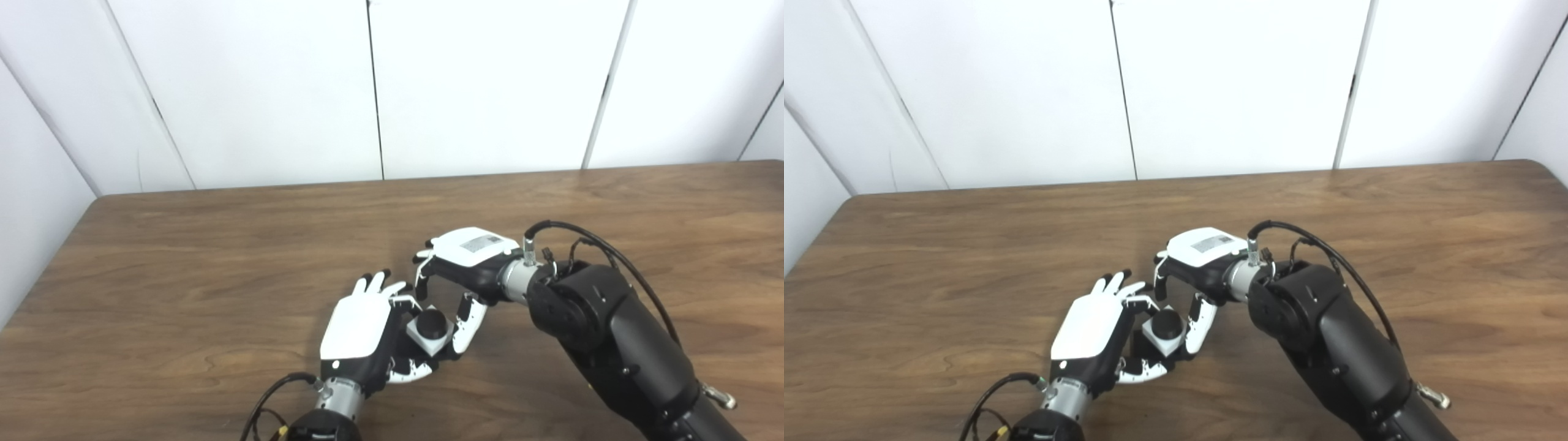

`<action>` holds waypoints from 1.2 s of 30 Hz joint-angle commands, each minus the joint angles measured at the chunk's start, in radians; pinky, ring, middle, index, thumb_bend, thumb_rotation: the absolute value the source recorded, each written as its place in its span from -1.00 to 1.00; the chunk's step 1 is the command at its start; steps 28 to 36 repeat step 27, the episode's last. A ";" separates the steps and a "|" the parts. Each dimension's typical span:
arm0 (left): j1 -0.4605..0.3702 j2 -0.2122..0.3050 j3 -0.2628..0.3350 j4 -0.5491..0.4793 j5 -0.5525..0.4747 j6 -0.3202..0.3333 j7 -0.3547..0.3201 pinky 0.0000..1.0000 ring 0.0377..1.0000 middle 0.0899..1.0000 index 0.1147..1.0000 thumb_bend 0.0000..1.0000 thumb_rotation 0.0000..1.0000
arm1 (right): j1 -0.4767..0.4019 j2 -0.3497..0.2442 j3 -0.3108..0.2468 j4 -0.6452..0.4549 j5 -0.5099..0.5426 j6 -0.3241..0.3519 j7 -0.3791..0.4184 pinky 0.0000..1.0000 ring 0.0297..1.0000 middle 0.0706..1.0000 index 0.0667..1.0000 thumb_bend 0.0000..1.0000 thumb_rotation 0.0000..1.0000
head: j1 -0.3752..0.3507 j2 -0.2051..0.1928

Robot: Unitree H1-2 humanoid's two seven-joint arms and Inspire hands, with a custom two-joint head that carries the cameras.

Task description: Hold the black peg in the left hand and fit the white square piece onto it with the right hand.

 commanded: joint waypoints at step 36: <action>-0.010 0.056 0.121 -0.155 0.010 0.084 -0.223 1.00 1.00 0.83 0.56 0.93 -0.19 | -0.038 -0.001 -0.085 -0.020 0.022 0.029 -0.048 0.77 1.00 0.86 0.31 1.00 -0.42 | 0.005 -0.010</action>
